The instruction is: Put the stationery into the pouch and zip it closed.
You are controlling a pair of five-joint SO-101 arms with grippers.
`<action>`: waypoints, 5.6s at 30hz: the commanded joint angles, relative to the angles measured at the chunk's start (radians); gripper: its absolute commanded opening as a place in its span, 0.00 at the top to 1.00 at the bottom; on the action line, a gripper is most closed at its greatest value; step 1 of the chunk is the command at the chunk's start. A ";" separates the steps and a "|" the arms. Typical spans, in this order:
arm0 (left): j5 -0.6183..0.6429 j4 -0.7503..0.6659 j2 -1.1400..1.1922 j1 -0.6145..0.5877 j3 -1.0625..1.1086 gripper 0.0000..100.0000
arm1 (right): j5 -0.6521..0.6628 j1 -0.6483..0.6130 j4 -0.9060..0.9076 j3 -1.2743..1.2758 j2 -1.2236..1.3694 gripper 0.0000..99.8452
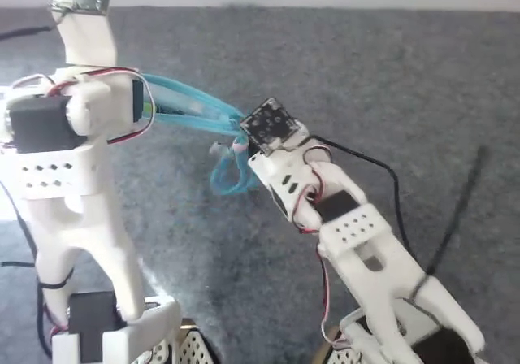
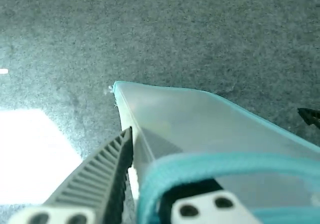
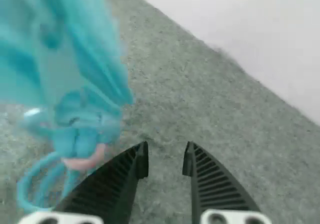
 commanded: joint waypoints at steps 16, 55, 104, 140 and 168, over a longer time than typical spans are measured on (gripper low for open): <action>0.008 0.025 -0.048 0.023 -0.030 0.99 | 0.052 -0.097 -0.139 -0.121 0.002 0.74; -0.379 -0.324 -0.046 -0.384 0.871 0.99 | 0.178 -0.226 0.205 0.098 -0.329 0.81; -0.654 -0.144 -0.046 -0.474 0.820 0.99 | 0.543 -0.219 0.220 -0.640 0.576 0.99; -0.299 0.009 -0.612 -0.117 0.524 0.75 | 0.109 -0.081 1.018 -1.053 0.344 0.99; 0.044 -0.499 -0.764 0.112 1.055 0.68 | 0.031 -0.088 0.894 -0.786 0.243 0.99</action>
